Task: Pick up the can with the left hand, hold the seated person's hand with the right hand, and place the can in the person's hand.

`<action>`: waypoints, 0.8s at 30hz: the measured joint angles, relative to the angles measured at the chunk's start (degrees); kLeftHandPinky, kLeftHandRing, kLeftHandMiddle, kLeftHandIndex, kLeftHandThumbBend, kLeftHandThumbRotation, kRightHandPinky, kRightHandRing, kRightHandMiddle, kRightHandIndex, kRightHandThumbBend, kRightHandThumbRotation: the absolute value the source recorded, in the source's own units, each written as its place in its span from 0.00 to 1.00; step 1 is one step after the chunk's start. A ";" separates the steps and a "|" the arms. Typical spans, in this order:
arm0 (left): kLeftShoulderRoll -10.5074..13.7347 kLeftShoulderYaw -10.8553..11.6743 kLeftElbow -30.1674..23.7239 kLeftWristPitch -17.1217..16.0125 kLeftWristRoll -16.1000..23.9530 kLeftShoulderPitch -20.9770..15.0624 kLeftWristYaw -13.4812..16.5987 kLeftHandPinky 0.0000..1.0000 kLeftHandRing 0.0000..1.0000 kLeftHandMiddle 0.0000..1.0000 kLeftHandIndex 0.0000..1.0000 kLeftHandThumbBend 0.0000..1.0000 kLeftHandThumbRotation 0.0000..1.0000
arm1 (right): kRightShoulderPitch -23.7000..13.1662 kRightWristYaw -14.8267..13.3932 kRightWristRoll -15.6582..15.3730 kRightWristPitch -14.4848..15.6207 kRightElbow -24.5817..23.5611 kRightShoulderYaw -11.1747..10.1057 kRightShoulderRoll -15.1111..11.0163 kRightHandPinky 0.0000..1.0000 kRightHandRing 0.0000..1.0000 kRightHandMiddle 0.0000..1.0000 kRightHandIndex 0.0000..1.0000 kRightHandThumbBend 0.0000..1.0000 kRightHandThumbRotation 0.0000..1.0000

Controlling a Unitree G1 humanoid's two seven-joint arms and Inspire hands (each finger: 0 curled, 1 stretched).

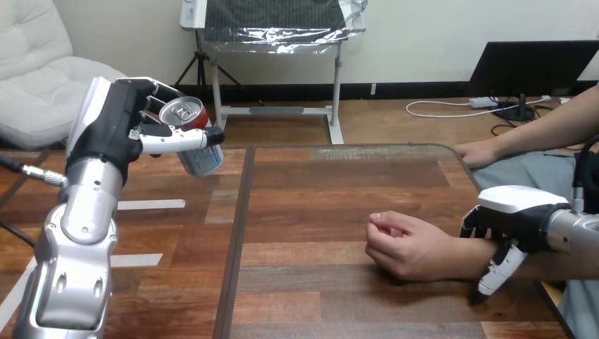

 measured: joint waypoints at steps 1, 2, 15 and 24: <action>0.00 0.00 0.00 0.00 0.00 0.00 0.00 0.30 0.39 0.46 0.50 0.61 0.00 | 0.12 -0.02 0.01 -0.07 -0.24 0.00 0.00 0.45 0.55 0.62 0.64 0.99 0.42; 0.00 0.00 0.00 0.00 0.00 0.00 0.00 0.30 0.39 0.46 0.50 0.61 0.00 | 0.24 -0.08 0.03 -0.15 -0.46 -0.01 0.00 0.44 0.54 0.61 0.64 0.98 0.42; 0.00 0.00 0.00 -0.14 -0.01 0.00 -0.02 0.29 0.38 0.45 0.50 0.61 0.00 | 2.55 -3.55 0.13 -2.40 -3.27 -0.07 0.04 0.31 0.39 0.48 0.52 0.87 0.43; -0.03 -0.02 0.00 -0.14 -0.01 0.00 -0.02 0.29 0.38 0.46 0.50 0.61 0.00 | 3.72 -5.83 1.20 -2.71 -3.91 -0.84 0.29 0.26 0.33 0.42 0.46 0.80 0.39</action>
